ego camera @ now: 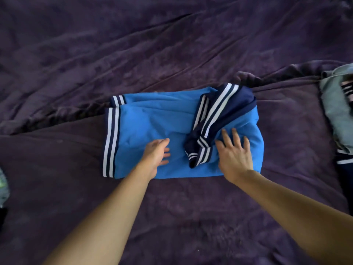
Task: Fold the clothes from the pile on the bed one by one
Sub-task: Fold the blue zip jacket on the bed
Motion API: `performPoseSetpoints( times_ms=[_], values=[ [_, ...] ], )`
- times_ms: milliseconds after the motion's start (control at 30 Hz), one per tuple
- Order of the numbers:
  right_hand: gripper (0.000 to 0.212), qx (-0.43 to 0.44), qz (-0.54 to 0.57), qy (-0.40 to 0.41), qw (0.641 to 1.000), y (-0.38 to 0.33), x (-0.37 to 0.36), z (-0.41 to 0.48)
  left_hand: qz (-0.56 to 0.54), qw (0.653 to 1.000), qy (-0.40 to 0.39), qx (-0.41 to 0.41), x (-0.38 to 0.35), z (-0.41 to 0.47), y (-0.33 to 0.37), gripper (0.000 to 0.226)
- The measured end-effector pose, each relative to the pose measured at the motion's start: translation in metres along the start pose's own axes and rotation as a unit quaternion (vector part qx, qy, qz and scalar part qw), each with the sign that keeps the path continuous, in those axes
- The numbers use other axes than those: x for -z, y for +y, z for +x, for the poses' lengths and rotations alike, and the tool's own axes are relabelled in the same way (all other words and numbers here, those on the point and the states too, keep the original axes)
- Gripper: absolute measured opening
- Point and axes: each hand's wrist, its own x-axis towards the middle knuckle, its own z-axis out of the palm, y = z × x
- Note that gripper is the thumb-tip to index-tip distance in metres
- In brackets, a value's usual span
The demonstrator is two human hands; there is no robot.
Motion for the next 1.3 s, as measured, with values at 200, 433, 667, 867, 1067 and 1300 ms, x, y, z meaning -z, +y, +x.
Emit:
performPoseSetpoints(
  times_ms=[200, 433, 667, 867, 1067, 1300],
  values=[
    [0.080, -0.008, -0.030, -0.052, 0.998, 0.004, -0.007, 0.005, 0.111, 0.975, 0.080, -0.173, -0.025, 0.000, 0.013, 0.027],
    [0.099, 0.087, 0.151, -0.111, 0.978, 0.024, 0.017, 0.007, 0.453, 0.699, 0.168, -0.527, -0.055, -0.007, 0.014, 0.038],
    [0.076, 0.197, 0.029, -0.038, 0.979, 0.044, -0.031, -0.028, 0.582, 0.557, 0.098, -0.584, -0.119, 0.015, 0.041, 0.051],
    [0.076, 0.213, 0.068, -0.078, 0.971, 0.009, -0.036, -0.017, 0.664, 0.609, 0.058, -0.430, -0.112, 0.072, 0.072, 0.058],
    [0.036, 0.116, 0.348, 0.261, 0.893, 0.047, -0.027, -0.016, 0.668, 0.617, 0.070, -0.410, -0.108, 0.092, 0.056, 0.058],
    [0.074, -0.190, 0.621, -0.015, 0.760, 0.085, -0.025, 0.035, 0.611, 0.635, 0.108, -0.461, -0.107, 0.076, 0.050, 0.057]
  ],
)
